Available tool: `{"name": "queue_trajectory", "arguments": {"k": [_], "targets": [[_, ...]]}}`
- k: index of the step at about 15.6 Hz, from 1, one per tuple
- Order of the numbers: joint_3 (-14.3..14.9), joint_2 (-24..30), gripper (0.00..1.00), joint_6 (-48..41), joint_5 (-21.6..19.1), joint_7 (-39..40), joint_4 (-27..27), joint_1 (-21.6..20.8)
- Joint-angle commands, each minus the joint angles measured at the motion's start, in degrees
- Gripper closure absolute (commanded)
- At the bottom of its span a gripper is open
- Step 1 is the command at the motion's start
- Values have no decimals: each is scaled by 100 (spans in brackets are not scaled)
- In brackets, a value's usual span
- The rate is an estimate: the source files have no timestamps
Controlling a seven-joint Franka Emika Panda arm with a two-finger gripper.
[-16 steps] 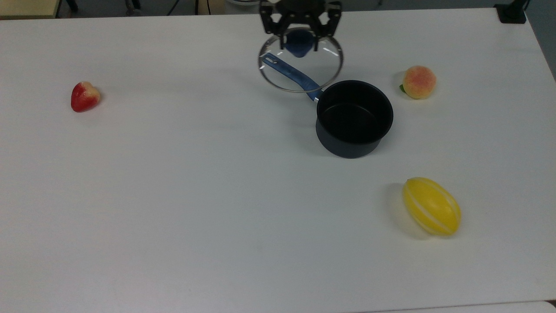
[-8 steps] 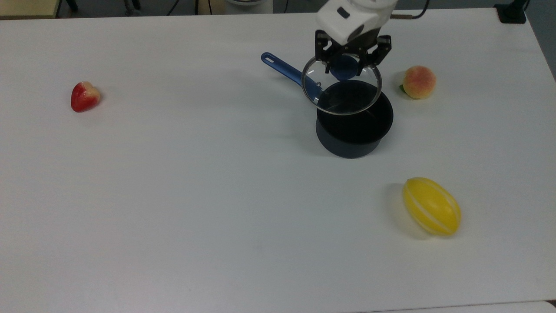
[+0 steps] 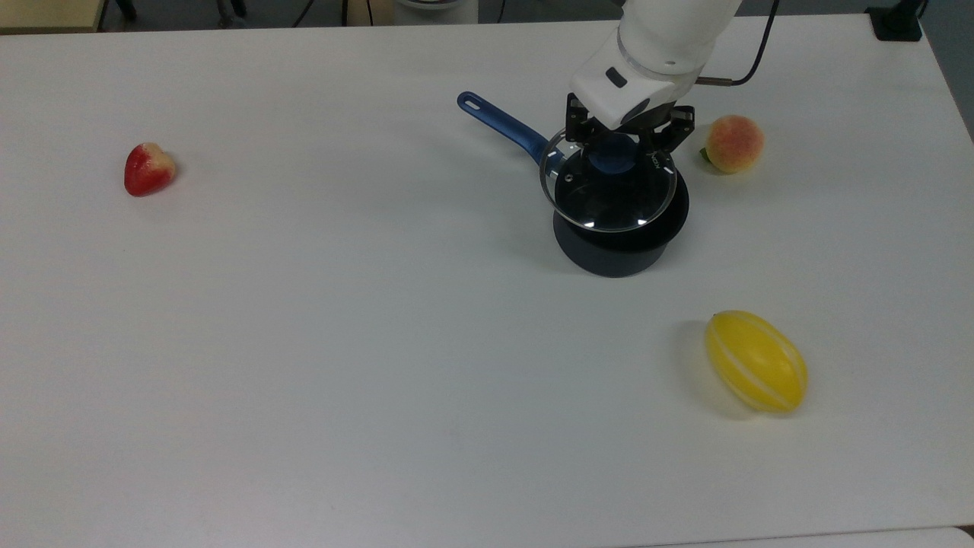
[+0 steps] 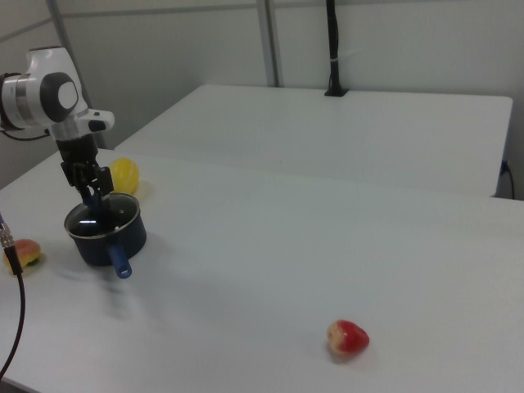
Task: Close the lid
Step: 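Lower the lid onto the saucepan rim and settle it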
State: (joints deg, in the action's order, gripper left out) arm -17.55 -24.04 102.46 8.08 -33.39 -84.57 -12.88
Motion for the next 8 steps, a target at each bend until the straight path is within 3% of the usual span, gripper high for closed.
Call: {"name": "queue_trajectory", "arguments": {"k": [1, 8], "targets": [[23, -65, 100, 116, 114, -159, 160, -100], [23, -188, 100, 292, 193, -317, 186, -188]]}}
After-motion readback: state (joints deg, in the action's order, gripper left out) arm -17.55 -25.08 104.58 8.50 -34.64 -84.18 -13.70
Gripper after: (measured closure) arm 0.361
